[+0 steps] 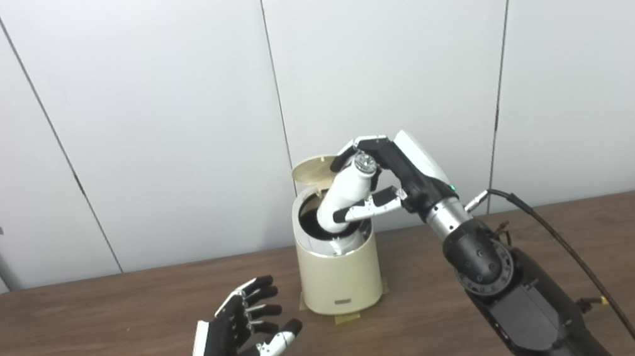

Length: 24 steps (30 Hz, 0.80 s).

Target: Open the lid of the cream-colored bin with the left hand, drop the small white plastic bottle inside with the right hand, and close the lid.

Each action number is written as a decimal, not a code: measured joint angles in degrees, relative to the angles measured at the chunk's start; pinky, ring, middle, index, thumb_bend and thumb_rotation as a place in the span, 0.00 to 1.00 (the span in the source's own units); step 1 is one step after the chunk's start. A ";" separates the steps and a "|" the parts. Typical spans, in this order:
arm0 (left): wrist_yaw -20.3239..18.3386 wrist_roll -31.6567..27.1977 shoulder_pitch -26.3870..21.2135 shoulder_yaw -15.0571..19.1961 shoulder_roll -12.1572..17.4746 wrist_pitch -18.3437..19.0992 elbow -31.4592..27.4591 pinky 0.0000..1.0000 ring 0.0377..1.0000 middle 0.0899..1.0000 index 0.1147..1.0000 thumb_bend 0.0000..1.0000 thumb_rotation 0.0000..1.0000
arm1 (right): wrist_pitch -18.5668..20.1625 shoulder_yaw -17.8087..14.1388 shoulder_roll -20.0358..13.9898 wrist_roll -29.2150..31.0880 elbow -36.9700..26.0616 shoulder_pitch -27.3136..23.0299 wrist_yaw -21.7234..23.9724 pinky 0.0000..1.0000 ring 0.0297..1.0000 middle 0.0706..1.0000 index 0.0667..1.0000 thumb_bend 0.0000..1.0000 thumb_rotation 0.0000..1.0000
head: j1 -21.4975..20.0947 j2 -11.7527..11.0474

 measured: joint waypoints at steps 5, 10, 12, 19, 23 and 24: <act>0.00 0.04 0.01 -0.03 0.04 0.16 -0.01 0.57 0.65 0.73 0.75 0.67 0.04 | -1.56 2.26 -1.50 -1.65 0.30 0.03 0.79 0.36 0.43 0.65 0.67 0.53 0.00 | 0.00 0.00; 0.00 0.07 0.01 -0.09 0.06 0.27 -0.06 0.57 0.65 0.72 0.75 0.68 0.05 | -1.55 3.51 -2.62 -5.04 0.45 0.39 0.79 0.38 0.48 0.79 0.75 0.88 0.04 | 0.00 0.09; 0.00 0.07 0.01 -0.10 0.07 0.27 -0.06 0.57 0.65 0.73 0.75 0.68 0.05 | -1.35 3.52 -2.66 -5.42 0.37 0.73 0.79 0.39 0.49 0.82 0.76 0.89 0.04 | -0.09 0.09; -0.02 0.00 0.01 -0.12 0.10 0.27 -0.06 0.56 0.65 0.72 0.75 0.68 0.03 | -0.19 3.51 -2.67 -6.00 0.03 1.23 0.92 0.38 0.50 0.83 0.76 0.87 0.03 | 0.00 0.09; -0.01 0.00 0.01 -0.12 0.10 0.27 -0.06 0.57 0.65 0.72 0.75 0.68 0.02 | 0.11 3.51 -2.68 -5.93 -0.01 1.23 1.27 0.38 0.50 0.81 0.75 0.86 0.03 | 0.00 0.09; -0.01 0.00 0.01 -0.12 0.10 0.27 -0.06 0.57 0.65 0.72 0.75 0.68 0.03 | 0.18 3.52 -2.68 -5.94 -0.03 1.24 1.28 0.39 0.50 0.81 0.75 0.86 0.03 | -0.09 0.09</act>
